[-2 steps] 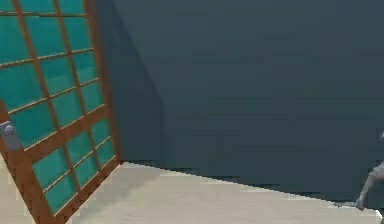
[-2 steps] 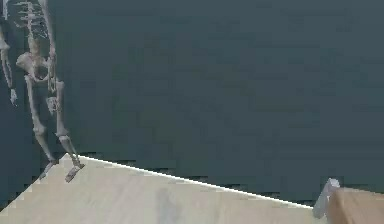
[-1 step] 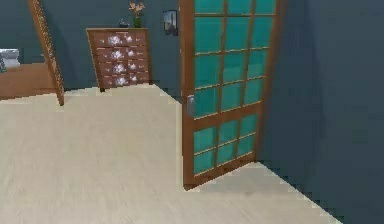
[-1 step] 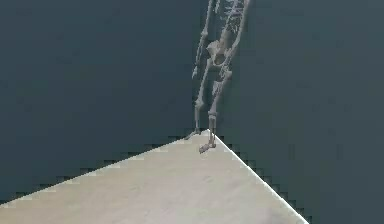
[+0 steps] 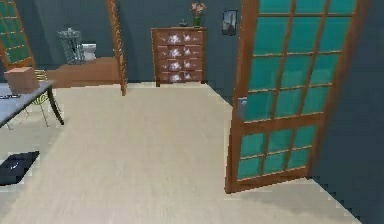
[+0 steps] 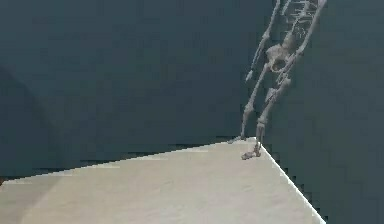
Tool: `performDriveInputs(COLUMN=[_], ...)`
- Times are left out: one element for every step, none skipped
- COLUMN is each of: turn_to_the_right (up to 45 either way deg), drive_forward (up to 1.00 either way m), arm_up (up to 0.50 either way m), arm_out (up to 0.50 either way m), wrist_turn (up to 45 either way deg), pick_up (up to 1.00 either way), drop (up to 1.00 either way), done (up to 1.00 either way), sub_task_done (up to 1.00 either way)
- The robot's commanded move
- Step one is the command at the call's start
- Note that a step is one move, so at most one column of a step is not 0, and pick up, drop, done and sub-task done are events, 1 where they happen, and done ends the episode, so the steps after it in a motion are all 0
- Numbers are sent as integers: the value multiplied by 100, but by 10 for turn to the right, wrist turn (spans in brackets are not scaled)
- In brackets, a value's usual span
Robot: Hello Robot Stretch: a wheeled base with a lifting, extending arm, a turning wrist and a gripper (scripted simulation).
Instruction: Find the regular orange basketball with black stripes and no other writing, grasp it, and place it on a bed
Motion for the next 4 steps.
performDriveInputs(turn_to_the_right=[0,-30,0,270], drive_forward=[100,0,50,0], arm_up=[0,0,0,0], arm_out=[0,0,0,0], wrist_turn=[0,0,0,0], pick_up=[0,0,0,0], drop=[0,0,0,0], done=[0,0,0,0], sub_task_done=[0,0,0,0])
